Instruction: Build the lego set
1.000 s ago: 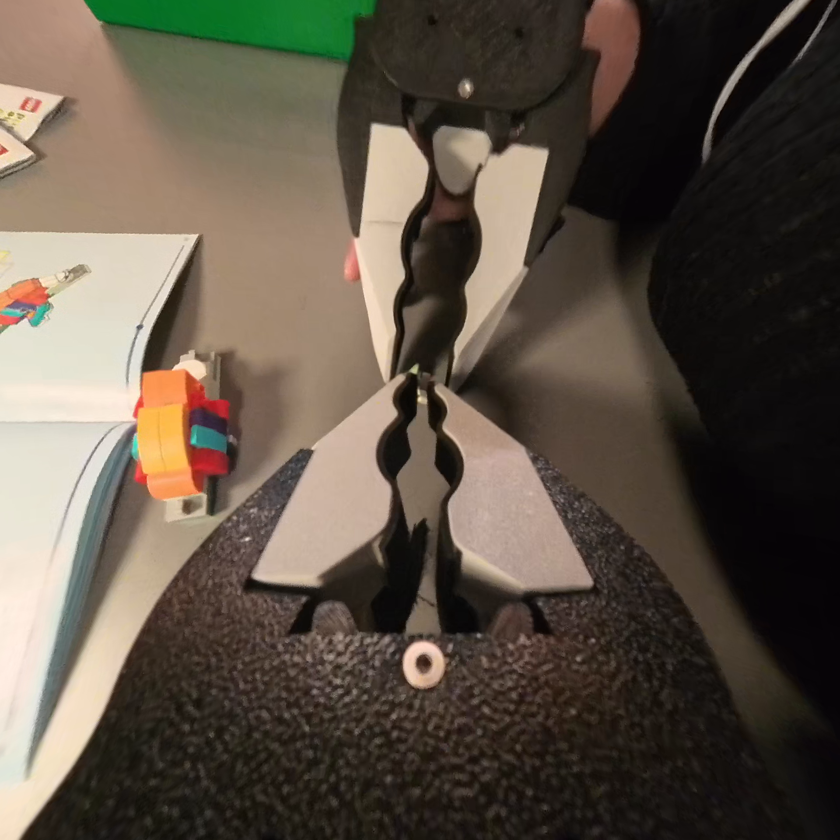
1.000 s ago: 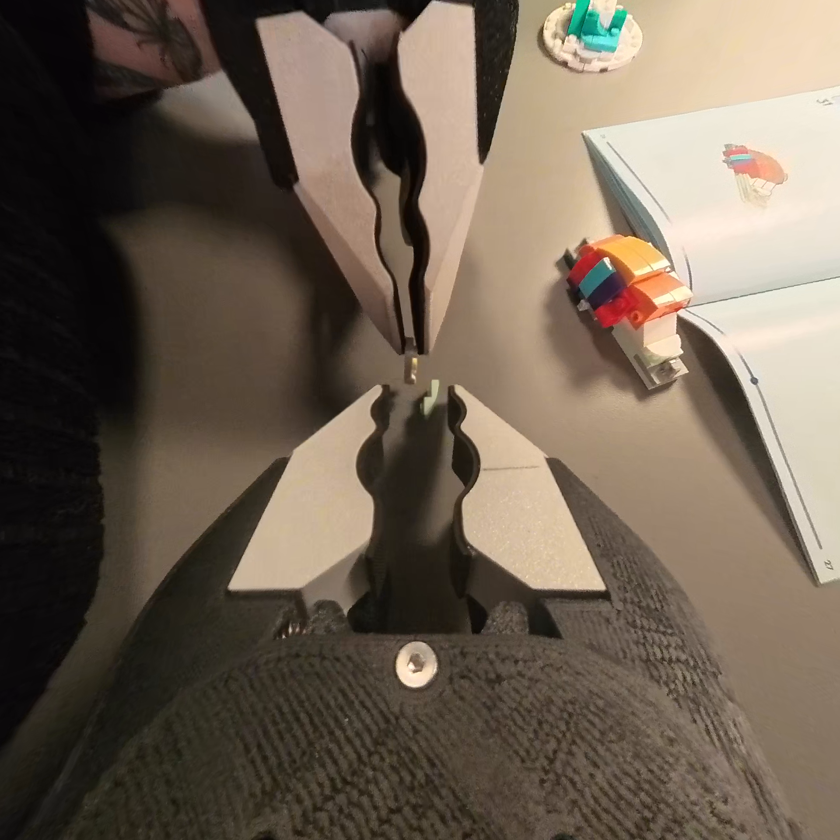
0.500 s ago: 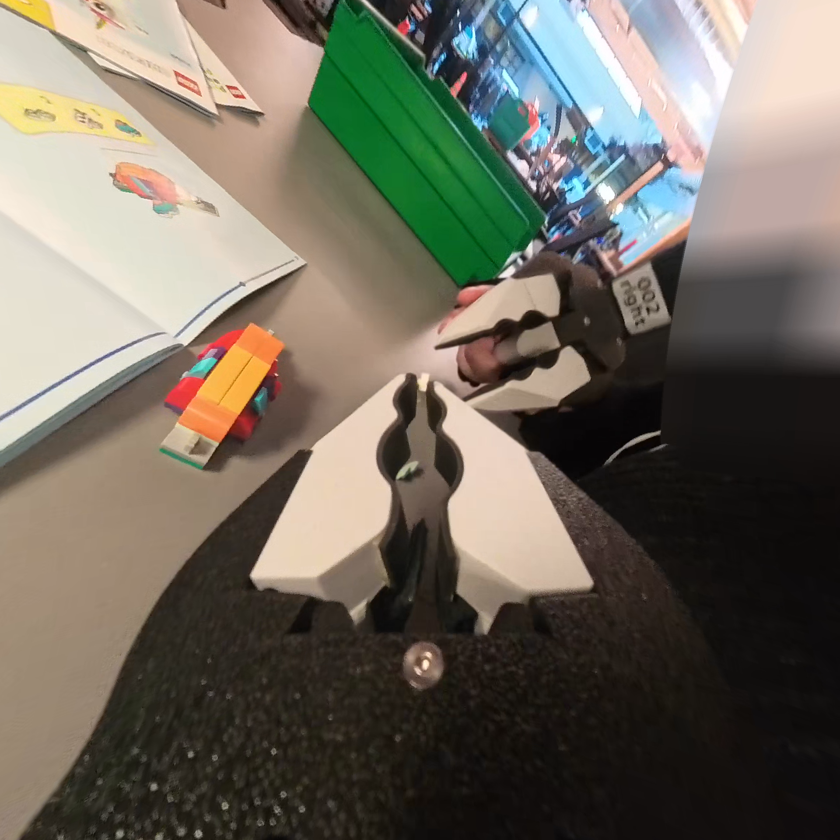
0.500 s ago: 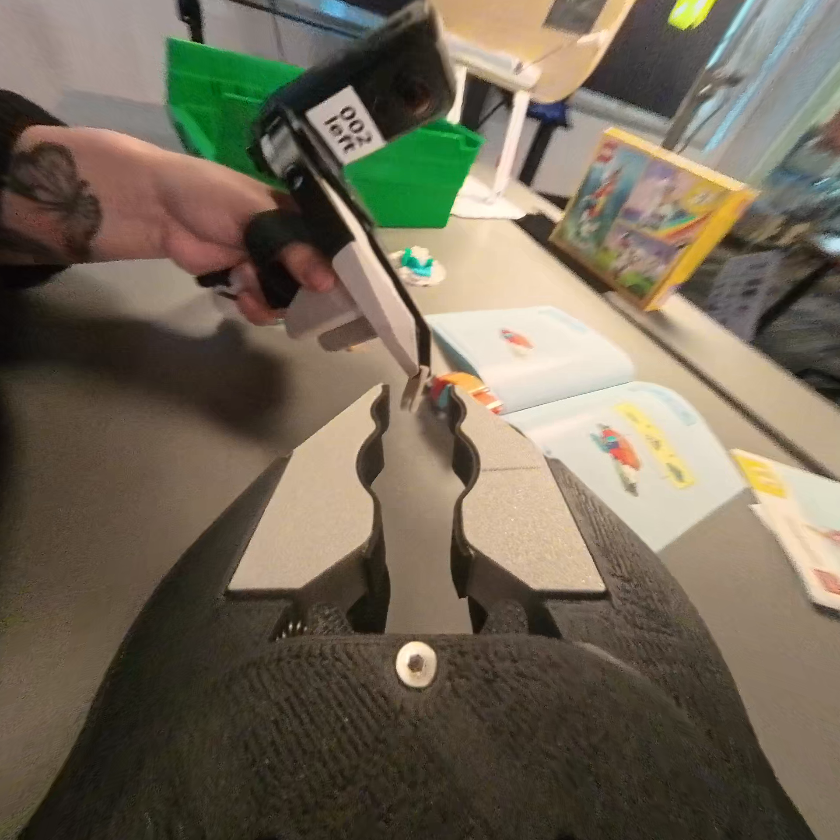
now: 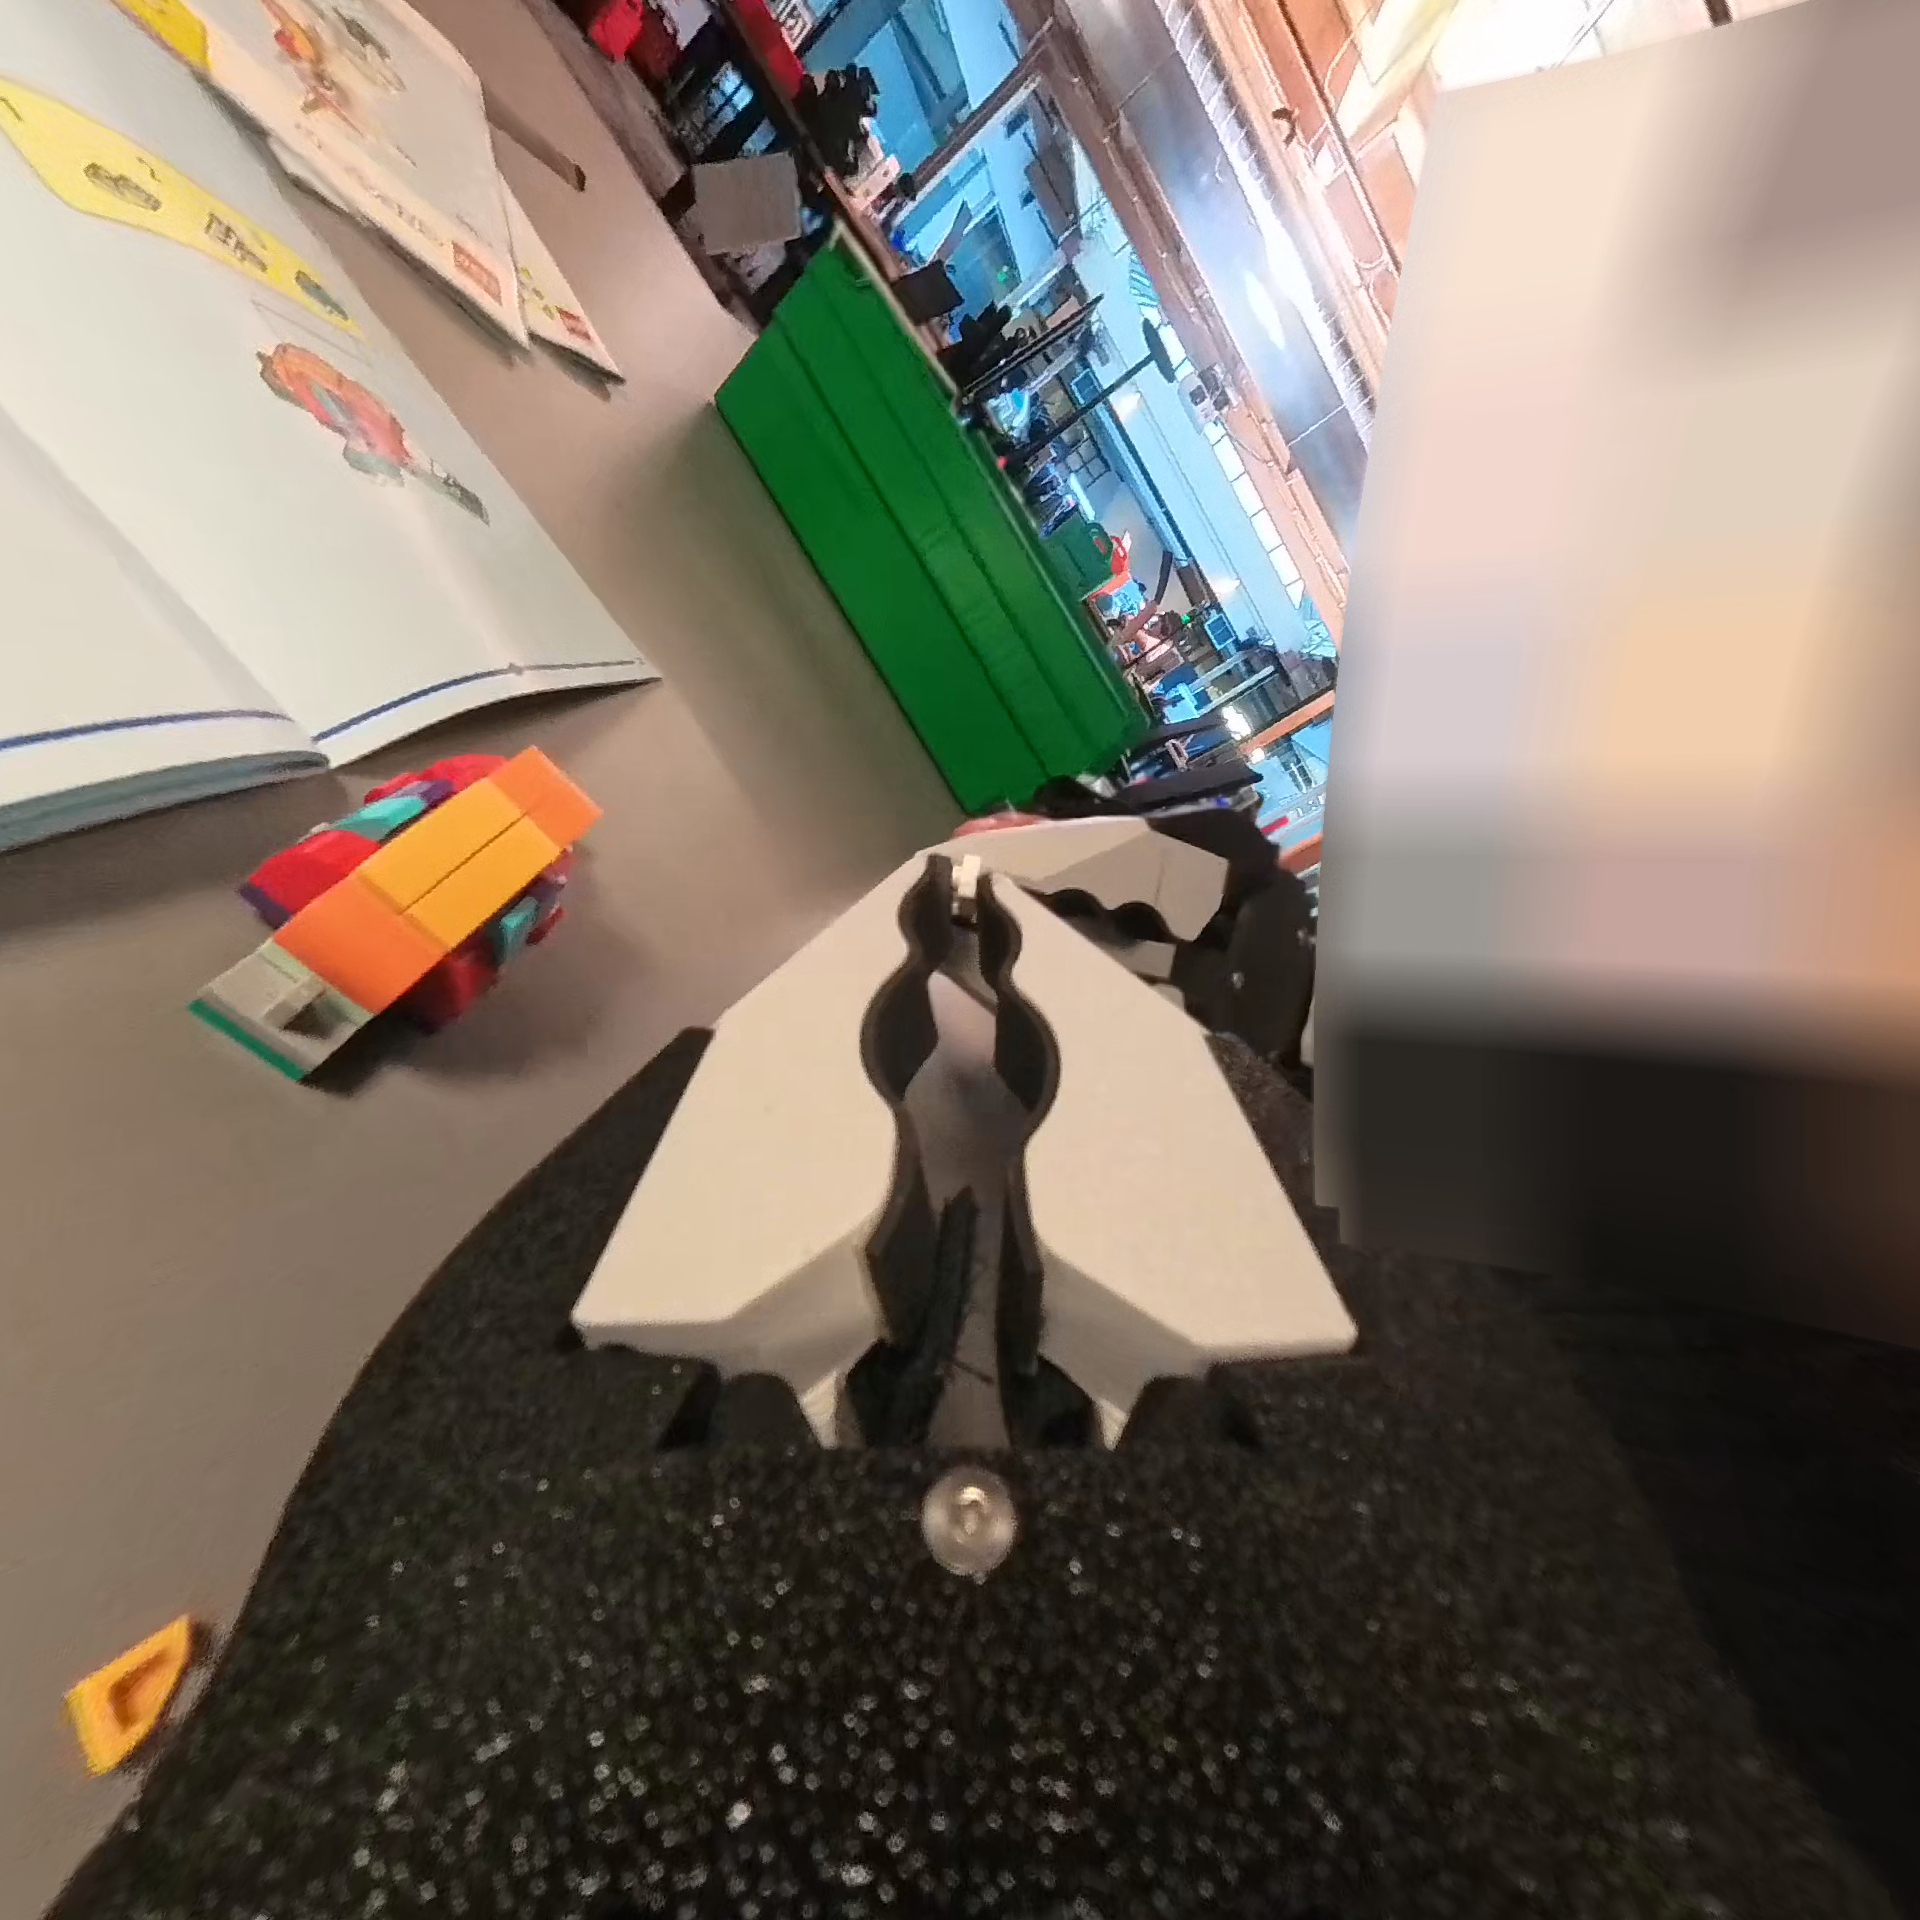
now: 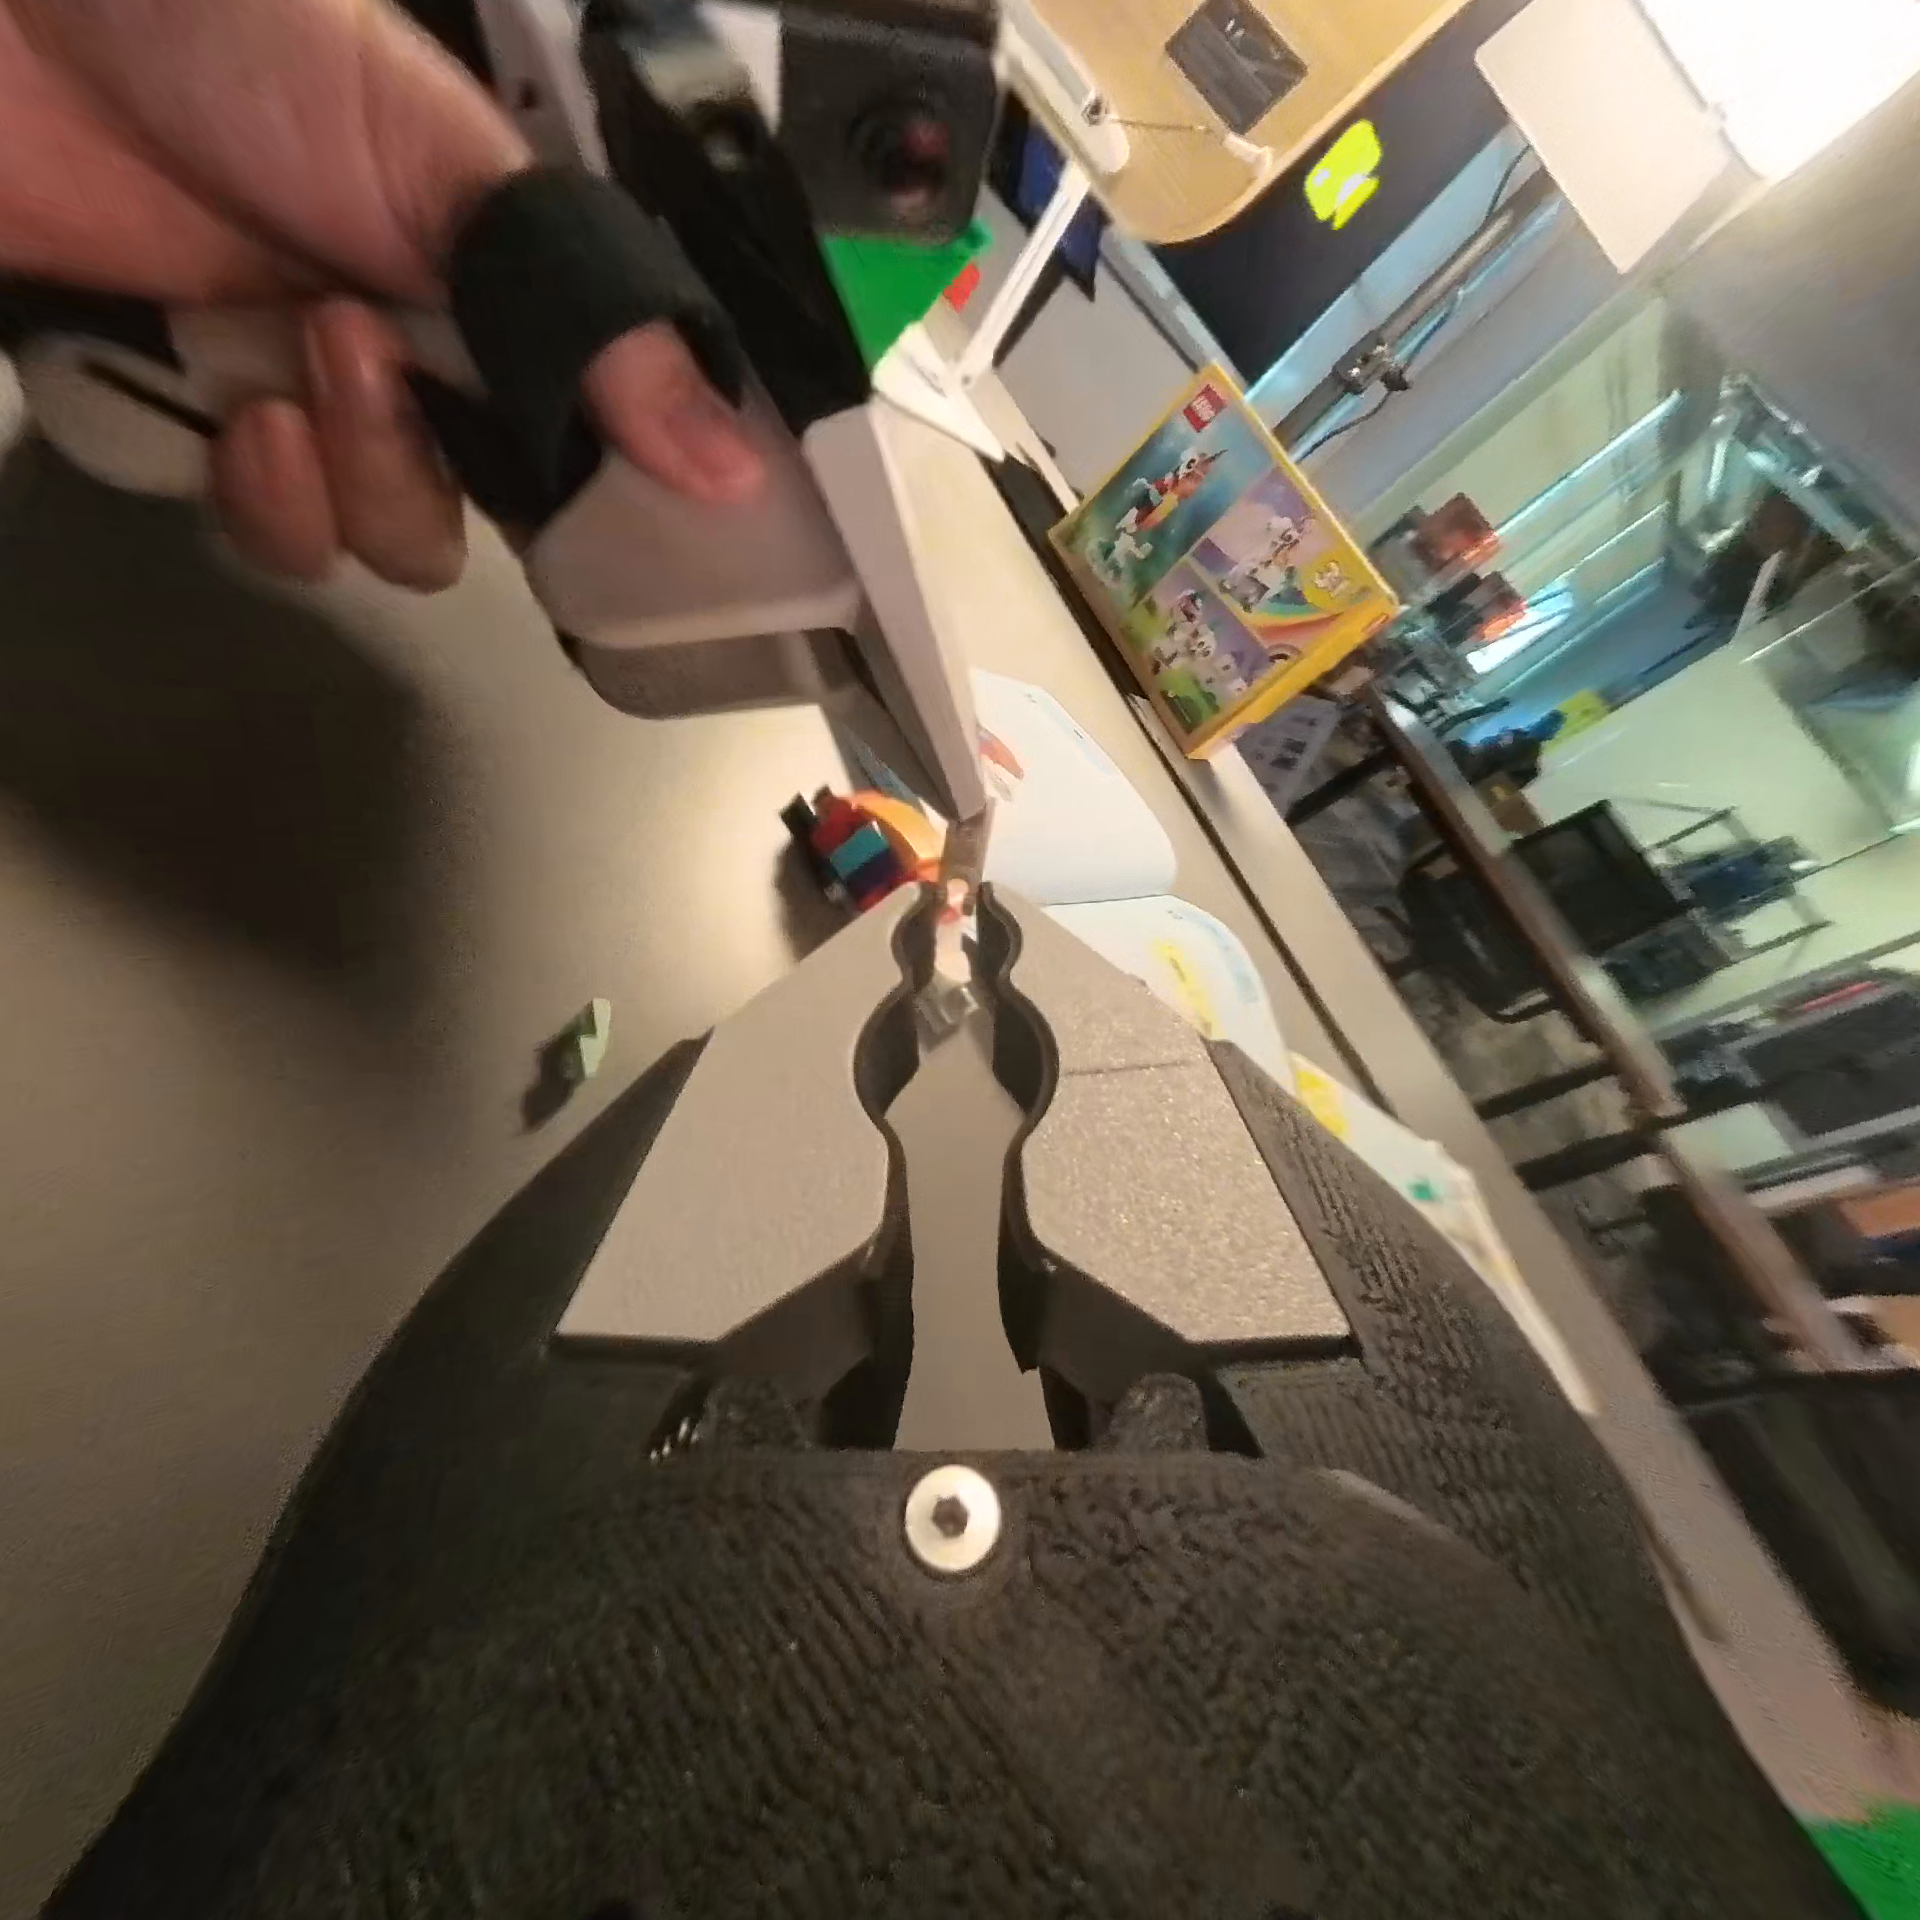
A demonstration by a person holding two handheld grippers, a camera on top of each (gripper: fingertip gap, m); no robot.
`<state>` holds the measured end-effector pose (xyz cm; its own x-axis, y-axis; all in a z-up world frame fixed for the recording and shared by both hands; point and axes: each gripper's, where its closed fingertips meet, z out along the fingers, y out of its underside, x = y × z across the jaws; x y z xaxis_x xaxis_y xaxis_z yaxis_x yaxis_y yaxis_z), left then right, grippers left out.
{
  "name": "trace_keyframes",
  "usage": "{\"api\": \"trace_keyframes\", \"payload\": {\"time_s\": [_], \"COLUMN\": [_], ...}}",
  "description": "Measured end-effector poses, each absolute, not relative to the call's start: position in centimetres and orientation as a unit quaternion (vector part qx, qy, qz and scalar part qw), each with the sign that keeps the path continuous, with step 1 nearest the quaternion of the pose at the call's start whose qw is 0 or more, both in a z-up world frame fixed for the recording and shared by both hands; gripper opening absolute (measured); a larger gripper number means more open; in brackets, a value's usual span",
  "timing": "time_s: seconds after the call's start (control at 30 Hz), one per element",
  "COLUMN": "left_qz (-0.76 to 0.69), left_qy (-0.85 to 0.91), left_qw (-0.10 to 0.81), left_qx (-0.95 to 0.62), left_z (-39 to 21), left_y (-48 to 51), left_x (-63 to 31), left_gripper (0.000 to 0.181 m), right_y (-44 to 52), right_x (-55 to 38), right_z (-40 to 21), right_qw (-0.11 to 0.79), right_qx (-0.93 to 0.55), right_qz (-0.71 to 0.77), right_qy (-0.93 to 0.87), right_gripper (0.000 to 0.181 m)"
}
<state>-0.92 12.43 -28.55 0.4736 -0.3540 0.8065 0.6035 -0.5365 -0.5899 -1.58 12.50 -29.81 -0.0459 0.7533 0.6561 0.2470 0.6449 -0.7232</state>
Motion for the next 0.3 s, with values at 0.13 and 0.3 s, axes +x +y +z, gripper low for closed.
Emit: {"api": "trace_keyframes", "payload": {"time_s": [0.13,0.3], "left_qz": [-0.473,-0.292], "left_qy": [-0.009,0.222], "left_qw": [0.525,0.617], "left_qx": [-0.707,-0.696], "left_z": [-26.5,-24.5], "left_y": [11.8,9.9], "left_x": [-0.1,1.3], "left_gripper": [0.034,0.039], "right_y": [11.8,9.1], "right_x": [-1.2,0.7], "right_z": [-28.5,-25.9], "right_qw": [0.518,0.351], "right_qx": [-0.415,-0.402], "right_qz": [0.376,0.609], "right_qy": [-0.647,-0.587], "right_gripper": [0.005,0.005]}}
